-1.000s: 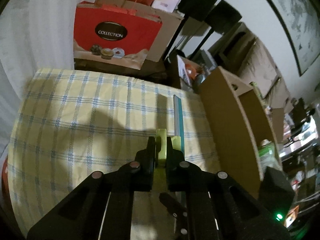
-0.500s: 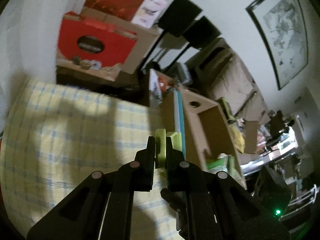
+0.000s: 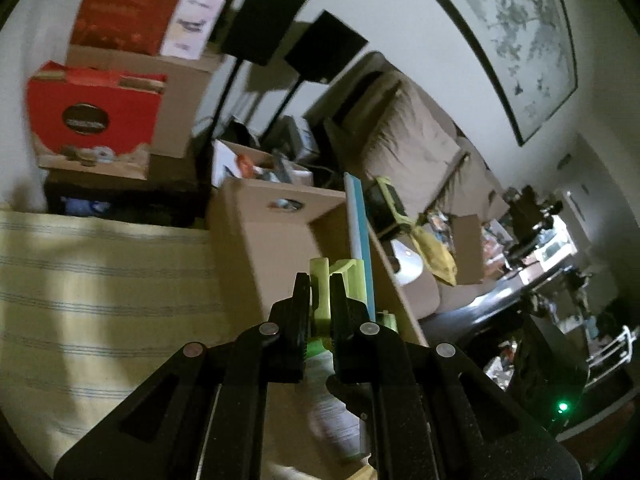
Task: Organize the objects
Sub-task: 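Lift the clip and teal strip with both tools and lower them into the tray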
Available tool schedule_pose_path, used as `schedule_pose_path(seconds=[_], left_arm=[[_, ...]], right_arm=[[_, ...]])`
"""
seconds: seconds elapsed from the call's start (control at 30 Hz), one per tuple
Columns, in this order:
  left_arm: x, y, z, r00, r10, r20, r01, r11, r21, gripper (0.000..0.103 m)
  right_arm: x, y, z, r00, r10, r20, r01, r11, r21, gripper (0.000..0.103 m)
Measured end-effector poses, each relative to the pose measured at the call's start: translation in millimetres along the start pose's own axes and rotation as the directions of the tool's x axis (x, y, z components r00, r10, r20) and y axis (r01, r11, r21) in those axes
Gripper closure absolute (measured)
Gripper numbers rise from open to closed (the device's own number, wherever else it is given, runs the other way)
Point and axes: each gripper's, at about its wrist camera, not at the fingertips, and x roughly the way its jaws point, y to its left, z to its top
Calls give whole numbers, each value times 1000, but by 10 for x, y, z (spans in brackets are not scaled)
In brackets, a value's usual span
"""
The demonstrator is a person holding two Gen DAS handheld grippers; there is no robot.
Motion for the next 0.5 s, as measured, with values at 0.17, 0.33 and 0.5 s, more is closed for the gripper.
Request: schedule_pose_path(seconds=[0.17,0.33,0.5], left_arm=[[340,-218,-5,999,-21,-31,21,1000,-2,94],[670,-327,-26,998,-13,-54,13,1000,9,94],[997,-303,-72,995,0,-98,0,1000,0,94]], right_arm=[[-26,-358,32,999,-43,-21,43,999,8,80],[31,-694,45,998,-50,-33,51,998,25,81],[176,-908,36,997,-79,-27,79,996,31,82]])
